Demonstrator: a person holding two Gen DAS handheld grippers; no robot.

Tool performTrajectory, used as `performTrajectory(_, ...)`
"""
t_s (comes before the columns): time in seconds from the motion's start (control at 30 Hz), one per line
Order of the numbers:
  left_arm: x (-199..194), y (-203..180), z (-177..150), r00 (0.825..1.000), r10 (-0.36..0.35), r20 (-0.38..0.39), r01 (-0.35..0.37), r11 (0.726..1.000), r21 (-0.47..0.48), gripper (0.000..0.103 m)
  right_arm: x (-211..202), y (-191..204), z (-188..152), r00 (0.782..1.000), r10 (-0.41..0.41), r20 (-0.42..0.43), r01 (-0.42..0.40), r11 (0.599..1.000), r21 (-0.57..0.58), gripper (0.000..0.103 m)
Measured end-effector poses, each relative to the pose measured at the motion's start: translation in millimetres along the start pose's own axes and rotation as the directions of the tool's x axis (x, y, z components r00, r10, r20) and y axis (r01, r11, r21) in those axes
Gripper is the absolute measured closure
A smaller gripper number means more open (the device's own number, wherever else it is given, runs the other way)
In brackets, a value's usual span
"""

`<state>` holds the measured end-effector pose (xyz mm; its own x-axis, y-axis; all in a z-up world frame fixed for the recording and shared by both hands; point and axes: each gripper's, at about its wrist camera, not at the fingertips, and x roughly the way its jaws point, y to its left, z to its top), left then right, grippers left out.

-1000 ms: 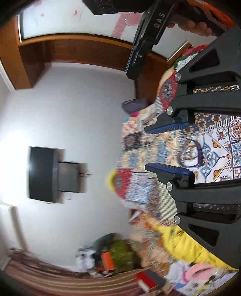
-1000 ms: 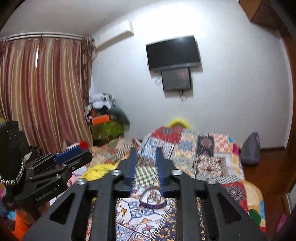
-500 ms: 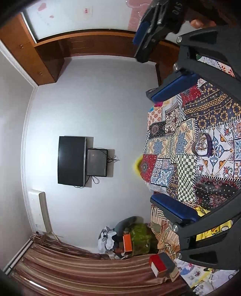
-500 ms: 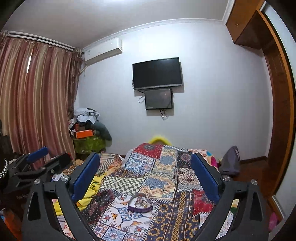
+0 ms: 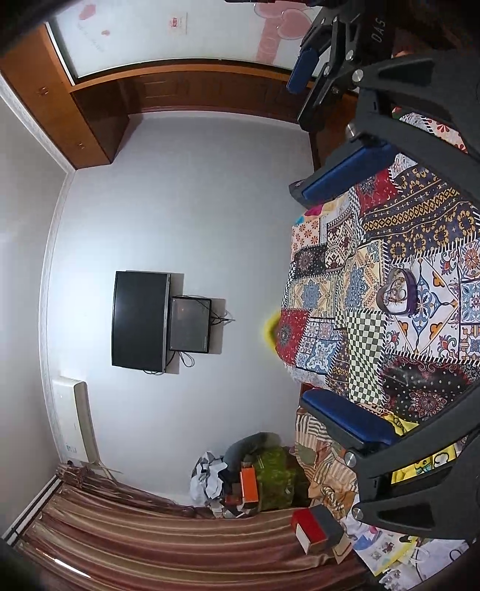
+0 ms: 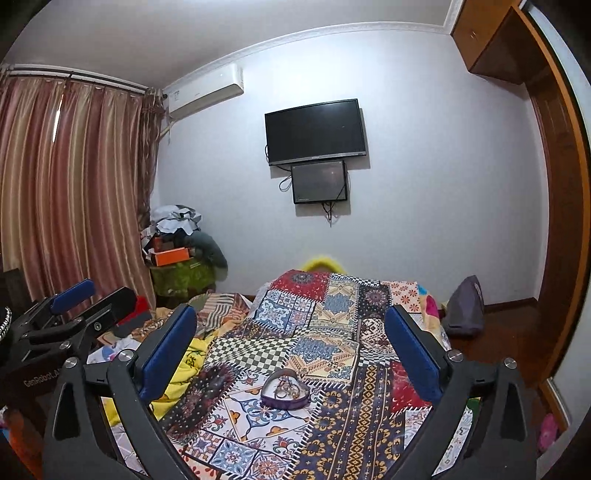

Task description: Organize jewelry

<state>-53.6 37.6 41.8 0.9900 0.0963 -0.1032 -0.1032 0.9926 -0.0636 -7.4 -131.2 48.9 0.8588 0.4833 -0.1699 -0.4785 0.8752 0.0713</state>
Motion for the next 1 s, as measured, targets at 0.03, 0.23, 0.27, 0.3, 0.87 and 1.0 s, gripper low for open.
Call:
performTrajectory(0.03, 0.2, -0.8, -0.2, 1.0, 0.002, 0.001, -0.002, 1.0, 0.004, 0.001, 0.3, -0.8, 0.9, 1.0, 0.002, 0.0, -0.002, 1.0, 0.001, 0.002)
performTrajectory(0.23, -0.7, -3.6, -3.7, 1.0, -0.001, -0.004, 0.001, 1.0, 0.011, 0.001, -0.4, -2.9, 0.3, 1.0, 0.0, -0.002, 0.0, 1.0, 0.003, 0.002)
performTrajectory(0.27, -0.3, -4.1, -4.2, 1.0, -0.001, -0.005, 0.001, 1.0, 0.011, 0.001, -0.6, -3.4, 0.5, 1.0, 0.0, -0.003, 0.001, 1.0, 0.004, 0.002)
performTrajectory(0.3, -0.1, -4.3, -4.4, 1.0, 0.0, -0.007, 0.001, 1.0, 0.011, 0.001, -0.1, -3.2, 0.4, 1.0, -0.002, -0.005, 0.002, 1.0, 0.005, 0.002)
performTrajectory(0.87, 4.2, -4.5, -4.5, 1.0, 0.001, -0.016, -0.001, 1.0, 0.004, 0.001, -4.4, -3.1, 4.1, 1.0, -0.004, 0.002, 0.004, 1.0, -0.004, 0.002)
performTrajectory(1.0, 6.1, -5.6, -5.1, 1.0, 0.009, -0.018, -0.009, 1.0, 0.001, 0.001, -3.8, -4.0, 4.4, 1.0, -0.002, -0.002, 0.002, 1.0, -0.003, 0.002)
